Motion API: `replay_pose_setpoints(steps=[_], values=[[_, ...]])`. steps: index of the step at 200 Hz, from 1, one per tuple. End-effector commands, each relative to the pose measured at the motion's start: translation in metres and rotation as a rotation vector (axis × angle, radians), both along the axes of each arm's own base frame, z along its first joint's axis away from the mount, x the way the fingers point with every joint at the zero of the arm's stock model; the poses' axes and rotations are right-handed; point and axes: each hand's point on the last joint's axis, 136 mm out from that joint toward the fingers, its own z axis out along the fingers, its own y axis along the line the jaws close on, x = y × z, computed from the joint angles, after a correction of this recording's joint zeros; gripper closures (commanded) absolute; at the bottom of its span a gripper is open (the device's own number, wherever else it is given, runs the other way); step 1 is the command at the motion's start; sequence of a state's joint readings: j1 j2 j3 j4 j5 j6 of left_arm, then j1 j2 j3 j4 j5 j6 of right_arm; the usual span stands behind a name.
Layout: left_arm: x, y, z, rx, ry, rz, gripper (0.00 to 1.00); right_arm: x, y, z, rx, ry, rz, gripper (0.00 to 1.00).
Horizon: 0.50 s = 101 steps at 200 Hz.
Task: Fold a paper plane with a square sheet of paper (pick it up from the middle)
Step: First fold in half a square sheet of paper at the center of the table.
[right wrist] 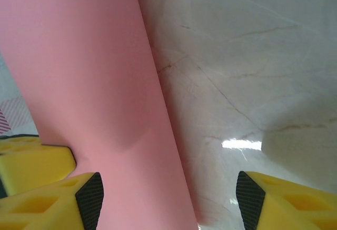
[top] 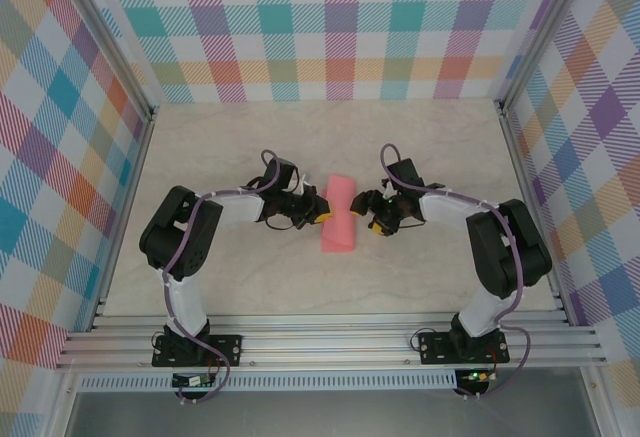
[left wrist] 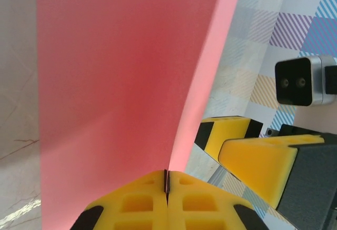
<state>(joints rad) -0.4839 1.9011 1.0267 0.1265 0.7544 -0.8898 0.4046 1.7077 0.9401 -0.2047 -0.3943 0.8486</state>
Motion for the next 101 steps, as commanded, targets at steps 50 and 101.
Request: replay_pose_setpoints(steps=[50, 101], values=[[-0.009, 0.0, 0.006, 0.004, -0.001, 0.002, 1.0, 0.016, 0.015, 0.0, -0.005, 0.006, 0.113, 0.37], [-0.009, -0.002, 0.005, 0.001, -0.003, 0.001, 1.0, 0.011, 0.021, -0.011, -0.005, 0.041, 0.175, 0.4]])
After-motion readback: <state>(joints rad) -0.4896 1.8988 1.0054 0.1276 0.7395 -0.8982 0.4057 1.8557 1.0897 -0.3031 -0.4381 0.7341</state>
